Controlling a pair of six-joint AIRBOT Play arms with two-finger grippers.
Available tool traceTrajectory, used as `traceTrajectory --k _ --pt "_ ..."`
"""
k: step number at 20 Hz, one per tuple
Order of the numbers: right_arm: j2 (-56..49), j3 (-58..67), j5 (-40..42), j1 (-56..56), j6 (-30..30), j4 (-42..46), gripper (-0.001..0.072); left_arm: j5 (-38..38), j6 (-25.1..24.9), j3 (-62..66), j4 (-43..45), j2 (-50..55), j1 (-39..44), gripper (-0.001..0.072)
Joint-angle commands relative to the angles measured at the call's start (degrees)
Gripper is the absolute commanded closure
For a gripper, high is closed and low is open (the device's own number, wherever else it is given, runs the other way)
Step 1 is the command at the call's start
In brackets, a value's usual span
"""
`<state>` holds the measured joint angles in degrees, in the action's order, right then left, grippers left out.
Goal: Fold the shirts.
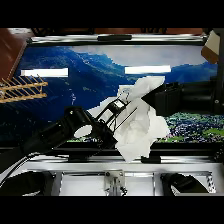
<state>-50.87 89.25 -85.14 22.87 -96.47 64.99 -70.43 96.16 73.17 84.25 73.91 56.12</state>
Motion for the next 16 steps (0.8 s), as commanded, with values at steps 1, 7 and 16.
traceTrajectory --k 1,7,16 --pt "0.0 -2.4 -2.8 0.0 -0.8 2.5 0.0508 -0.1 -0.8 0.0 0.4 0.1 0.0 0.0671" --pt "0.0 -0.3 -1.1 0.0 2.2 15.1 0.0250 0.8 -1.2 0.0 0.4 -0.5 0.0 0.0671" --pt "-5.7 4.1 -3.9 -27.3 11.5 28.7 0.0288 -0.5 -3.9 0.0 0.3 -0.5 0.0 0.0671"
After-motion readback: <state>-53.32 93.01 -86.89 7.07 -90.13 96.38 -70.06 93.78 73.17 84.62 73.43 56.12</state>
